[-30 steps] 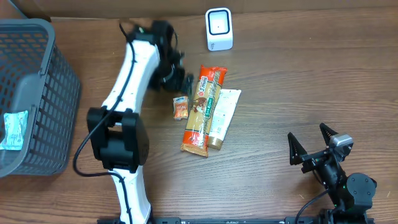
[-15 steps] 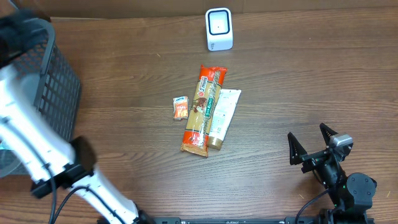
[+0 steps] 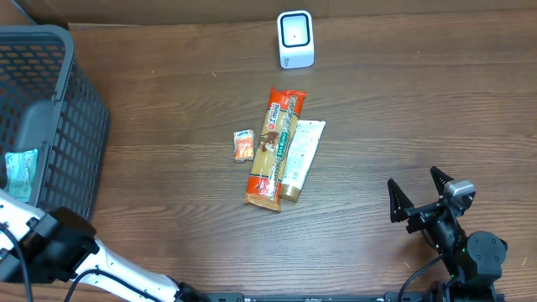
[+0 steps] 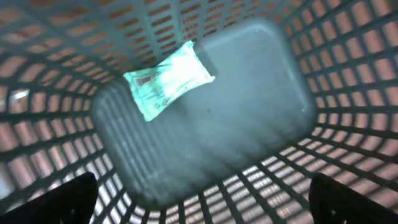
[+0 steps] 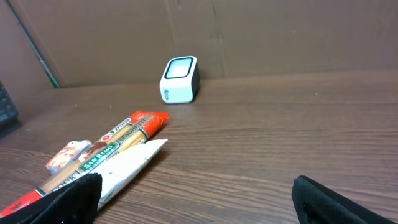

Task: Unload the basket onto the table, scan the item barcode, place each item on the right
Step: 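Reach the left gripper into the basket and grasp the green packet, then carry the green packet out and release it right of the tube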

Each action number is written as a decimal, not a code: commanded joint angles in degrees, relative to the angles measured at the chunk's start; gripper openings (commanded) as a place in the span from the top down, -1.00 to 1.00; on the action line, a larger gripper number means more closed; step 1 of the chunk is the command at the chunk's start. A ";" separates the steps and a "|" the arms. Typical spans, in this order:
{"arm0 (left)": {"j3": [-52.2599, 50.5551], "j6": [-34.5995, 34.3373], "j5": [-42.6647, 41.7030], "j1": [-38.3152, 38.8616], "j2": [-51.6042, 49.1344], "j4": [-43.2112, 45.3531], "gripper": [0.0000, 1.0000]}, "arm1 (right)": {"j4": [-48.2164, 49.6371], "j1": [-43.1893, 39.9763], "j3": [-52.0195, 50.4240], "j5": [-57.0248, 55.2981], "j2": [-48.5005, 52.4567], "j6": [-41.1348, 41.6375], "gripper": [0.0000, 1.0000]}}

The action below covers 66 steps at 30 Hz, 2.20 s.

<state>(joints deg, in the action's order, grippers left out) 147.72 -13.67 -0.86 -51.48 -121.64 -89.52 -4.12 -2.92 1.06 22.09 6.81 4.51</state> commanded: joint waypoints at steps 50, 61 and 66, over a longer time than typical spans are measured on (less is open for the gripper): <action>-64.00 38.42 -0.94 -5.66 0.04 65.81 0.92 | 0.46 0.28 -0.24 1.18 8.44 1.53 -1.00; -57.53 16.72 -15.56 -2.84 6.14 57.75 0.92 | 0.66 0.28 -0.24 1.18 8.44 1.53 -1.00; -48.70 5.09 -30.03 -1.73 13.75 49.62 0.92 | 1.57 0.28 -0.24 1.18 8.44 1.53 -1.00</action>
<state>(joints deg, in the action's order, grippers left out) 91.96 2.42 -17.67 -53.91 -116.90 -38.26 -3.46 -2.90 1.06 22.72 15.18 5.80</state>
